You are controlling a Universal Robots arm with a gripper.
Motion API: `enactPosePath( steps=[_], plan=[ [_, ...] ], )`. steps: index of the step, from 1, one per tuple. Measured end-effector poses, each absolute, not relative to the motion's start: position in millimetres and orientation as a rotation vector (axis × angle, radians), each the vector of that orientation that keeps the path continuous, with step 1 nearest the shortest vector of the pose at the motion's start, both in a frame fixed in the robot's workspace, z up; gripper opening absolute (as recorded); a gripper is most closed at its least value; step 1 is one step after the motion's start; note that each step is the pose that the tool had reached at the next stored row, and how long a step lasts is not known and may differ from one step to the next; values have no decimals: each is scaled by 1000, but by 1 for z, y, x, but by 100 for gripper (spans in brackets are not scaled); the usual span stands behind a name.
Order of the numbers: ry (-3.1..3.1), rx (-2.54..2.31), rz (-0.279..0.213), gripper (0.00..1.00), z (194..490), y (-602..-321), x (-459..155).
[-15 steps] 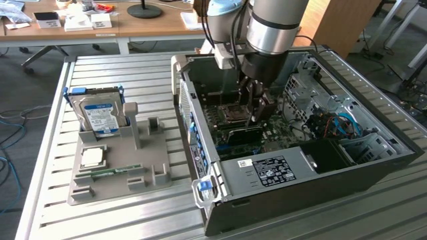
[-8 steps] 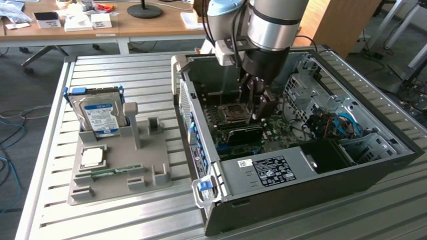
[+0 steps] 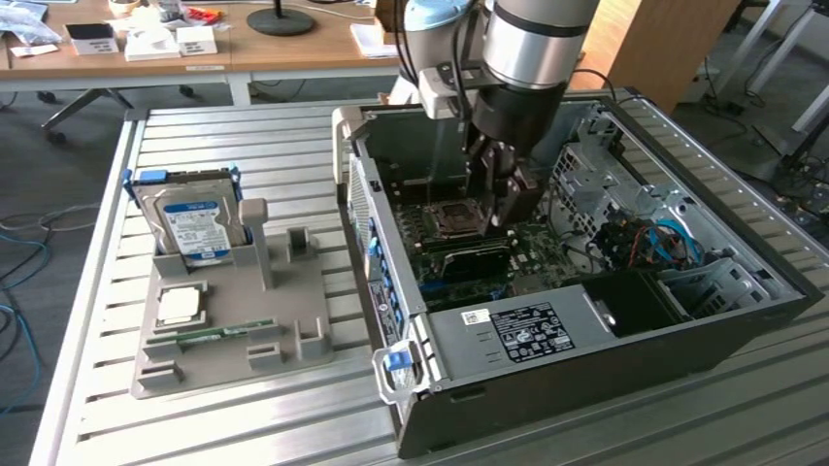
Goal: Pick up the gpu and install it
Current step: 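Insert the gpu into the slot, then press down on the gpu until it lock into place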
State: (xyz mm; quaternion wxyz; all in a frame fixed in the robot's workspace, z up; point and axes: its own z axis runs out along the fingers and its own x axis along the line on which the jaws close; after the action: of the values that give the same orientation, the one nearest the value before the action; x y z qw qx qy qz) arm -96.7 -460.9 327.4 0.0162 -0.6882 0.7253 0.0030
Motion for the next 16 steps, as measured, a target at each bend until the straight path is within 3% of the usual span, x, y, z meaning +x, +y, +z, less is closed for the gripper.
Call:
enactPosePath(
  steps=[16],
  plan=[
    [2256,-2140,9,67,329,-461,-97]
  ],
)
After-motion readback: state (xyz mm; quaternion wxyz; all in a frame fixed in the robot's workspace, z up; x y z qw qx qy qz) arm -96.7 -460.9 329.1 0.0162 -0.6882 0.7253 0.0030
